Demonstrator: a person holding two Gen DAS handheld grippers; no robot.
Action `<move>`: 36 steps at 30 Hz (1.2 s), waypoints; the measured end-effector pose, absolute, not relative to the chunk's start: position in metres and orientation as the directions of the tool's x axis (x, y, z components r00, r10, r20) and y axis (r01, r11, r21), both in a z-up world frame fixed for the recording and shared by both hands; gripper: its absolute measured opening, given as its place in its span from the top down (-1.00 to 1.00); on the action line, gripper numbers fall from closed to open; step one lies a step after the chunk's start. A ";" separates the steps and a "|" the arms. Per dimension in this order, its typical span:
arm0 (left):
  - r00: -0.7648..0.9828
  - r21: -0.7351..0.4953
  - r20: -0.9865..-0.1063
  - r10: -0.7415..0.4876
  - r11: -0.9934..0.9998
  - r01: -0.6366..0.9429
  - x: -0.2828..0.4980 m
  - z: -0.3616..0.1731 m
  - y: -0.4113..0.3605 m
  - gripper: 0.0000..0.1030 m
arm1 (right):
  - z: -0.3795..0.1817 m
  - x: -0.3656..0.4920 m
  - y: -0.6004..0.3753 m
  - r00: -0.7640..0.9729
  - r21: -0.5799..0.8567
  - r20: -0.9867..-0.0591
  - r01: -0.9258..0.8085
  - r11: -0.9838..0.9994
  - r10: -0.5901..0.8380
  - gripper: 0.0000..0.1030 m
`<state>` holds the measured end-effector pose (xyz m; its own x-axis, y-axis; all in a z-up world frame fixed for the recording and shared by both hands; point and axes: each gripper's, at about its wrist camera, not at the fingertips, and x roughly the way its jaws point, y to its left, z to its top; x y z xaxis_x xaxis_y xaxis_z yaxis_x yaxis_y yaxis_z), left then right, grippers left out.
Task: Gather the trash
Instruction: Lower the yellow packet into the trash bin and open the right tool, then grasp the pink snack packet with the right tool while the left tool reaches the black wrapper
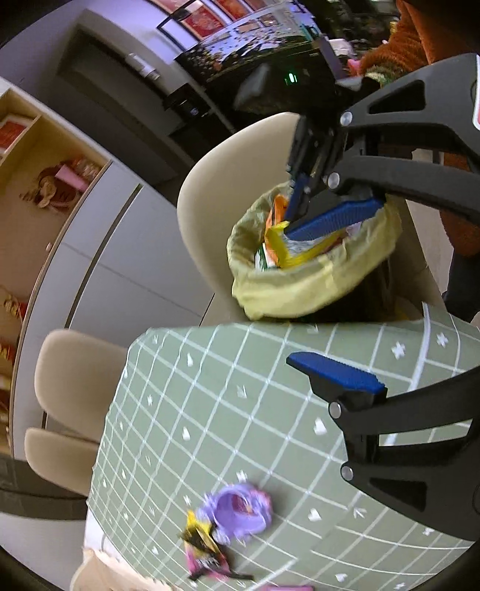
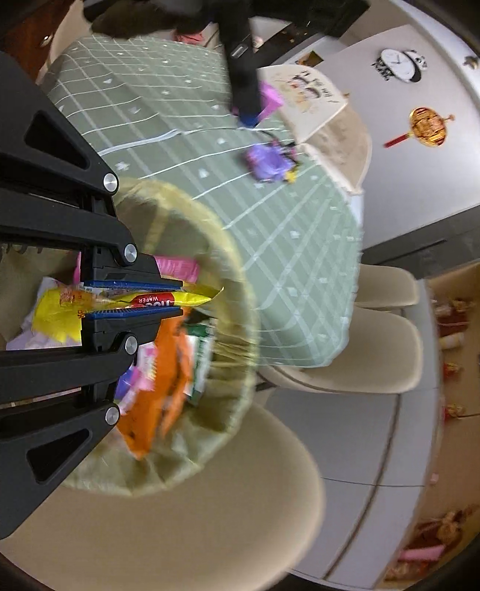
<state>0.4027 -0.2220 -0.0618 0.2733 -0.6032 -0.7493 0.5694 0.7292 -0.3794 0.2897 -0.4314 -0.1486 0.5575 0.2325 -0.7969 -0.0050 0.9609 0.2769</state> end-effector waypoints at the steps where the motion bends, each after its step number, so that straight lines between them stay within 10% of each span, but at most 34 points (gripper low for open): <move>1: 0.278 -0.381 -0.750 -0.601 0.735 0.561 0.404 -0.062 -0.217 -0.16 | -0.154 0.289 -0.430 0.543 0.280 -0.805 -0.007 0.960 0.239 0.80; 14: 0.323 -0.356 -0.788 -0.524 0.816 0.456 0.428 -0.083 -0.146 -0.24 | -0.168 0.276 -0.423 0.530 0.254 -0.831 0.094 0.963 0.167 0.75; 19: 0.356 -0.350 -0.794 -0.492 0.850 0.395 0.439 -0.093 -0.113 -0.32 | -0.147 0.265 -0.436 0.598 0.213 -0.798 0.161 0.964 0.077 0.23; 36: 0.488 -0.383 -0.782 -0.387 0.917 0.113 0.519 -0.129 -0.045 -0.50 | -0.072 0.308 -0.401 0.718 0.157 -0.695 0.122 0.980 0.021 0.23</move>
<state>0.5194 -0.0452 -0.1292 0.4875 -0.3874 -0.7824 0.1134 0.9167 -0.3832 0.3083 -0.4011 -0.0716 0.7183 0.0214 -0.6954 0.1225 0.9800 0.1566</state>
